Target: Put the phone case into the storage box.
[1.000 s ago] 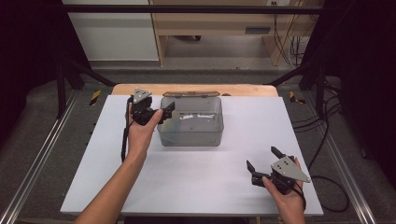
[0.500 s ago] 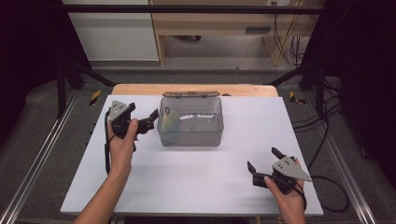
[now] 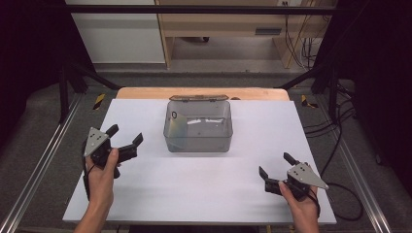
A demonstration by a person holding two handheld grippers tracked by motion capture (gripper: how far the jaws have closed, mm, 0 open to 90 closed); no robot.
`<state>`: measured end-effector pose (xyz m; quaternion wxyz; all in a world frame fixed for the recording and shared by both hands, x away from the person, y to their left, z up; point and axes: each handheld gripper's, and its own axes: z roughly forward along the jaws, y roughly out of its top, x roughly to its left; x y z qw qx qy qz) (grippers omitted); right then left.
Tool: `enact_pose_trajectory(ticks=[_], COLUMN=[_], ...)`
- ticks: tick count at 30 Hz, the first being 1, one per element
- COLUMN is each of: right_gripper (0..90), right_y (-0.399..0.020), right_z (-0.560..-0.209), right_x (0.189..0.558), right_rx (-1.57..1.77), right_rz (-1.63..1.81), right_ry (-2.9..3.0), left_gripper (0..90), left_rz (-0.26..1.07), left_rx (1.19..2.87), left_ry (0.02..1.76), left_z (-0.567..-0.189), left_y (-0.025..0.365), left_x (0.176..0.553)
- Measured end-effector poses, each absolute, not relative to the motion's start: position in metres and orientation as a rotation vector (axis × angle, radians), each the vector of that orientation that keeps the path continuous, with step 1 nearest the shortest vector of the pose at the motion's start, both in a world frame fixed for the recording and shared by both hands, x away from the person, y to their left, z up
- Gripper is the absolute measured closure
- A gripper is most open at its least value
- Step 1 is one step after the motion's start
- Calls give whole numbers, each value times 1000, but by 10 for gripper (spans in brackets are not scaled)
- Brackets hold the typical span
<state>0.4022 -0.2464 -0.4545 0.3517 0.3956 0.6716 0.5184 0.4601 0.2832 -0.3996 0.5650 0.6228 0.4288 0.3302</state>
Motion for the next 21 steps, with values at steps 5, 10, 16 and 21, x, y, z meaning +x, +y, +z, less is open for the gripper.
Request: enact_pose_trajectory(ticks=[5,10,16,21], right_gripper=[34,36,44,55], right_y=[-247,-249,-252,-253], right_z=[-455,-456,-456,-456], right_x=[403,403,404,403], right_rx=[1022,1030,1040,1041], right_rz=[1349,1360,1380,1413], right_ry=[1728,1719,1707,1695], left_gripper=[33,34,34,33], left_rz=[768,728,724,726], left_rx=[1468,1460,1474,1474], left_ry=[1024,1040,1010,940], left_z=[-417,-431,-439,-437], left_y=[301,312,315,312], left_x=[446,434,421,412])
